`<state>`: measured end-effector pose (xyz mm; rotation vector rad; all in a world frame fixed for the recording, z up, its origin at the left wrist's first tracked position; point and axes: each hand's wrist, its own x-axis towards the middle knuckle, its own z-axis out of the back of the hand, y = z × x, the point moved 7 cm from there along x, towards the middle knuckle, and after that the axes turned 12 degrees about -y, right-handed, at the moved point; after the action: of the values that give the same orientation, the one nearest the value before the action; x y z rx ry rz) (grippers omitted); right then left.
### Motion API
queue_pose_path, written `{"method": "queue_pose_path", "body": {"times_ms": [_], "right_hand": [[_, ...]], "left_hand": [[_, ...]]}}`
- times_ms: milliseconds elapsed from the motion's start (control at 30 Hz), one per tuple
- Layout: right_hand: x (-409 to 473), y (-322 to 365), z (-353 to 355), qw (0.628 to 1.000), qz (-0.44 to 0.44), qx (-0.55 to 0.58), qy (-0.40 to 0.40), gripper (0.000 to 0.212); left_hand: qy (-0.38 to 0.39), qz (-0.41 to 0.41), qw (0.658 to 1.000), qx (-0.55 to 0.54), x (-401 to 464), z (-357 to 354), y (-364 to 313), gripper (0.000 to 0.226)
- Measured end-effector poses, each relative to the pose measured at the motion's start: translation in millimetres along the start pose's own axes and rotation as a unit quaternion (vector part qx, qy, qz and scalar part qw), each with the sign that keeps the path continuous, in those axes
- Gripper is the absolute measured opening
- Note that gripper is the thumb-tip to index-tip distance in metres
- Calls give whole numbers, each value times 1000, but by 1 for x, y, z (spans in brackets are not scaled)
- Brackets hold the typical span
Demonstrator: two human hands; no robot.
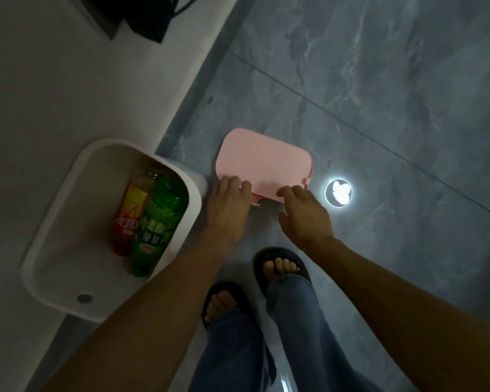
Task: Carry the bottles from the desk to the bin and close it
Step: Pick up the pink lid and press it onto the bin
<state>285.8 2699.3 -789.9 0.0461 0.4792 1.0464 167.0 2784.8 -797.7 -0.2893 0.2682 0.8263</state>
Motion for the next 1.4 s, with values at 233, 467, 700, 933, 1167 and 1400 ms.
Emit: {"method": "queue_pose_path", "body": {"times_ms": [233, 467, 700, 933, 1167, 1400], "right_hand": [[21, 4, -34, 998, 41, -31, -41, 16], [-10, -2, 18, 997, 76, -8, -17, 17], [-89, 12, 138, 992, 124, 19, -13, 14], [-146, 66, 240, 980, 197, 28, -1, 27], [-171, 165, 281, 963, 255, 73, 37, 41], [-172, 220, 276, 966, 222, 131, 25, 24]], "left_hand": [[-9, -8, 999, 34, 18, -23, 4, 23], [-3, -55, 998, -15, -10, 23, -22, 23], [-19, -126, 991, -52, -77, 147, -65, 31], [-5, -77, 995, -60, -155, 274, -59, 44], [60, 9, 996, -61, -200, 327, -13, 25], [14, 79, 995, -51, -216, 350, 32, 29]]}}
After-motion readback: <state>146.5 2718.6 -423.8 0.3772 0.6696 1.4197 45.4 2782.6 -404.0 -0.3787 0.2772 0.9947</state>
